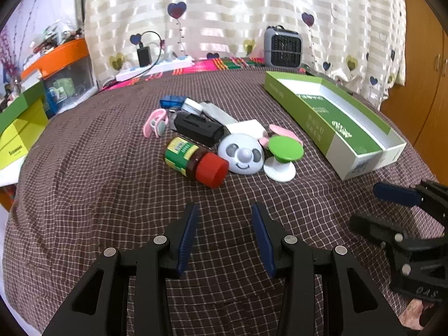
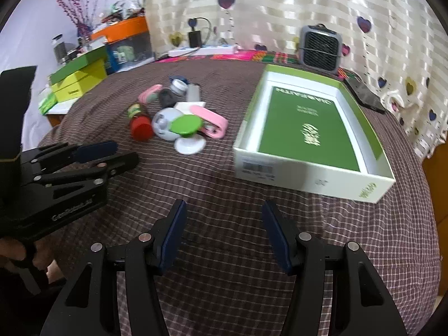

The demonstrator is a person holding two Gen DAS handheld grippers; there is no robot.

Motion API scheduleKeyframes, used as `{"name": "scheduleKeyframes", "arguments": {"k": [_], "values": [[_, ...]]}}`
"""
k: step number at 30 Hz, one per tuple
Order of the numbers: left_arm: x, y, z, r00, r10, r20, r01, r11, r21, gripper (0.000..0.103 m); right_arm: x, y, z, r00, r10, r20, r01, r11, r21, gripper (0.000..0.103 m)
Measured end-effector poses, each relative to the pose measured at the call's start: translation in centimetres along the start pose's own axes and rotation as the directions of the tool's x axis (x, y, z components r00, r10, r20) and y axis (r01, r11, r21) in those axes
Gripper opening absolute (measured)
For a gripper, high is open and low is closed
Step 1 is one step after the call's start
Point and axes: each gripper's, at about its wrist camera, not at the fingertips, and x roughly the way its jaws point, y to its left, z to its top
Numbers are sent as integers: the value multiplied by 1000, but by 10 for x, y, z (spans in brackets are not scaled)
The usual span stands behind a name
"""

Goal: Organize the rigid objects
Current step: 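Grasp the green-topped white toy with the right tool while the left tool grasps the red-capped brown jar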

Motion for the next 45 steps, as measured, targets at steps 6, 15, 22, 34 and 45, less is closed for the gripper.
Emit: {"name": "scheduleKeyframes", "arguments": {"k": [6, 15, 22, 34, 45], "values": [[-5, 17, 5, 999, -34, 32, 35, 998, -56, 40, -4, 17, 9, 998, 48, 26, -47, 998, -50, 57], [-3, 32, 13, 994, -96, 55, 101, 988, -113, 40, 0, 28, 28, 996, 77, 50, -73, 995, -73, 57], [10, 38, 21, 988, -154, 34, 157, 970, -188, 40, 6, 26, 40, 995, 79, 56, -75, 995, -67, 57], [32, 42, 36, 986, -165, 18, 164, 953, -253, 40, 20, 25, 49, 995, 88, 42, -85, 994, -69, 57], [43, 49, 41, 990, -144, -6, 138, 961, -241, 35, 29, 27, 55, 996, 91, 26, -88, 994, -71, 53]]}}
